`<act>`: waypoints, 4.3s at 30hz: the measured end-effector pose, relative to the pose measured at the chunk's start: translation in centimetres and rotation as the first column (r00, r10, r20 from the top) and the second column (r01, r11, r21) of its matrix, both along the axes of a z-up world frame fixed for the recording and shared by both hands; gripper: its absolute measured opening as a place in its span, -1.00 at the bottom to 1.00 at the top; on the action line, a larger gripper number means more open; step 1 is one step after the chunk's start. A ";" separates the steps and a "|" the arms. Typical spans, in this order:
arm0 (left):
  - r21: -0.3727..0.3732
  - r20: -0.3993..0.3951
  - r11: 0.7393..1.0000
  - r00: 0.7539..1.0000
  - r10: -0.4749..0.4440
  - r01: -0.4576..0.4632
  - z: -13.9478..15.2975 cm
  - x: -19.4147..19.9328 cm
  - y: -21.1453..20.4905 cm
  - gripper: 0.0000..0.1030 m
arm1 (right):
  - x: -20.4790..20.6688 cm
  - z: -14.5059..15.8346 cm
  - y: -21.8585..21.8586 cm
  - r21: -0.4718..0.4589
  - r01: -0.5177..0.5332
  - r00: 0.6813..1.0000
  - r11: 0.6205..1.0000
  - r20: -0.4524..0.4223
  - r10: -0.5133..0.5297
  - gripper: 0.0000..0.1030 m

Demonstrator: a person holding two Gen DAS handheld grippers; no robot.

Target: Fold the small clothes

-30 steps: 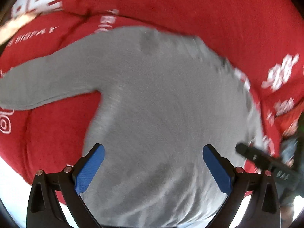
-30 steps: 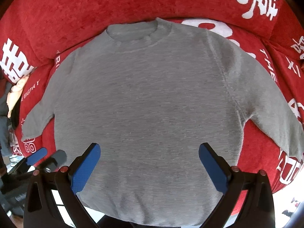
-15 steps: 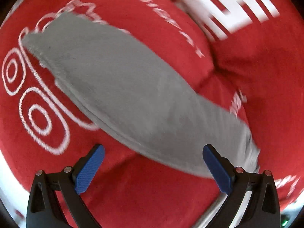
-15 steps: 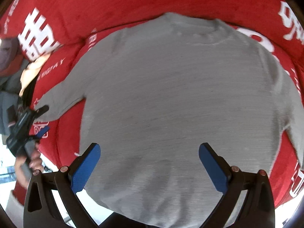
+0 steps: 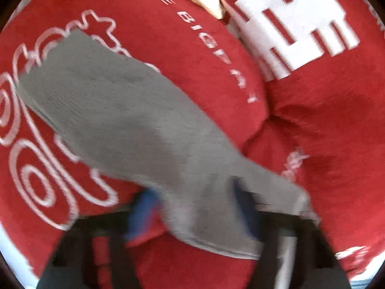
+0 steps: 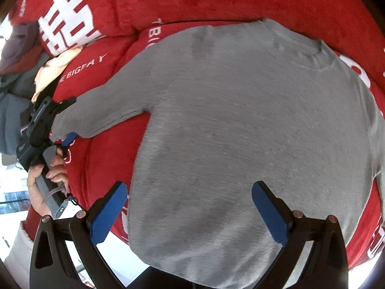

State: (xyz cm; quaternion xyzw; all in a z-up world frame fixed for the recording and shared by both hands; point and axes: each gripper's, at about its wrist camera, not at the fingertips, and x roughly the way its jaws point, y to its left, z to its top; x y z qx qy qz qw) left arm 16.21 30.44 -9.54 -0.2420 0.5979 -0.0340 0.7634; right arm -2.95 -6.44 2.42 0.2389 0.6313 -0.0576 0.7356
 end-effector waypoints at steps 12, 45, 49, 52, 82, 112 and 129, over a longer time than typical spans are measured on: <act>0.088 0.227 0.965 0.938 -0.262 0.249 8.2 -1.5 -8.5 -0.79 | -3.5 0.3 -2.8 0.073 0.027 0.999 0.997 0.028 -0.029 0.94; 0.392 0.134 0.687 0.701 -0.701 0.612 10.4 -12.9 -28.2 0.90 | -11.4 2.1 -19.2 -0.051 0.158 0.978 0.986 0.148 -0.149 0.87; 0.392 0.017 0.754 0.816 -0.578 0.527 7.0 -7.9 -22.5 0.90 | -4.5 3.3 -14.8 -0.165 -0.048 0.973 0.985 0.217 0.083 0.87; 0.398 -0.014 0.755 0.827 -0.563 0.521 5.0 -6.9 -21.4 0.90 | 0.0 2.4 -11.0 -0.274 -0.192 0.943 0.942 0.213 0.254 0.86; 0.396 0.016 0.689 0.746 -0.666 0.607 6.1 -7.0 -25.8 0.90 | -13.1 -4.4 -28.6 0.317 0.630 0.715 0.709 0.120 -0.689 0.18; 0.371 -0.096 0.489 0.557 -0.825 0.789 6.9 -20.0 -32.8 0.90 | -17.3 -4.0 -26.2 0.183 0.477 0.869 0.859 0.043 -0.492 -0.68; 0.253 -0.149 0.364 0.408 -0.901 0.896 6.7 -29.5 -40.9 0.90 | -28.0 -6.4 -26.5 0.464 0.666 0.683 0.584 -0.066 -0.727 -0.53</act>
